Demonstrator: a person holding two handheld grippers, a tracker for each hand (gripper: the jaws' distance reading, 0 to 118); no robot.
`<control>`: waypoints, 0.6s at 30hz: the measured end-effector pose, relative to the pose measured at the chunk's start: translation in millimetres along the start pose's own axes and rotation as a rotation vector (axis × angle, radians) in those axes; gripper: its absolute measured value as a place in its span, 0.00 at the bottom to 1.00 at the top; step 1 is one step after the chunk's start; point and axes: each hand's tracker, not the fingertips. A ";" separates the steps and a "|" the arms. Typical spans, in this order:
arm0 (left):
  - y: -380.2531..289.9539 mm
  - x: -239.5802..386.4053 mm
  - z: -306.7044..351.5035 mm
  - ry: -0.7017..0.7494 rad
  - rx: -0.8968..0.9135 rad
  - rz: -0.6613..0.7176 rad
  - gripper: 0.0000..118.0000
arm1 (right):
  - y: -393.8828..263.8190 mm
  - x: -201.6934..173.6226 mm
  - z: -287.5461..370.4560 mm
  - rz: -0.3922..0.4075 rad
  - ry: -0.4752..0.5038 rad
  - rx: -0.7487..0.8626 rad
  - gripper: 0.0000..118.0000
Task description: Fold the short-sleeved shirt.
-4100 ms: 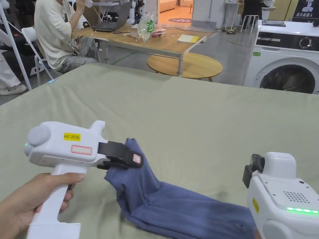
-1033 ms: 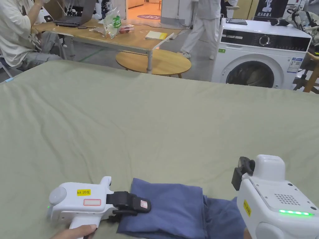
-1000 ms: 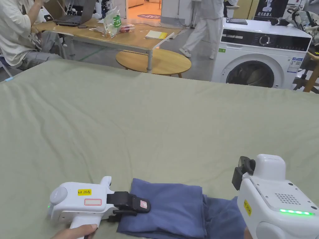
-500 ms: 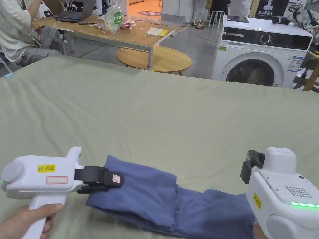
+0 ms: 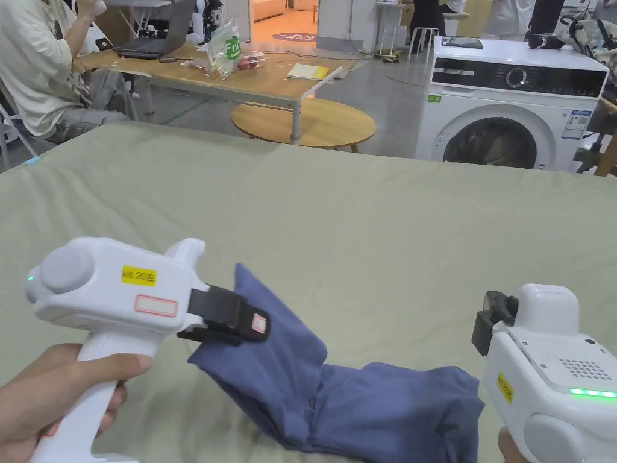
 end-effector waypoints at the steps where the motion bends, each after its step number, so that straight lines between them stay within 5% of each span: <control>1: 2.8 12.7 -7.9 -0.006 -0.023 0.008 0.03 | 0.0 2.3 1.3 -0.001 -0.005 0.000 0.00; 18: 6.4 100.3 -210.4 0.111 -0.328 0.033 0.03 | -9.9 49.3 19.3 -0.047 -0.090 -0.024 0.00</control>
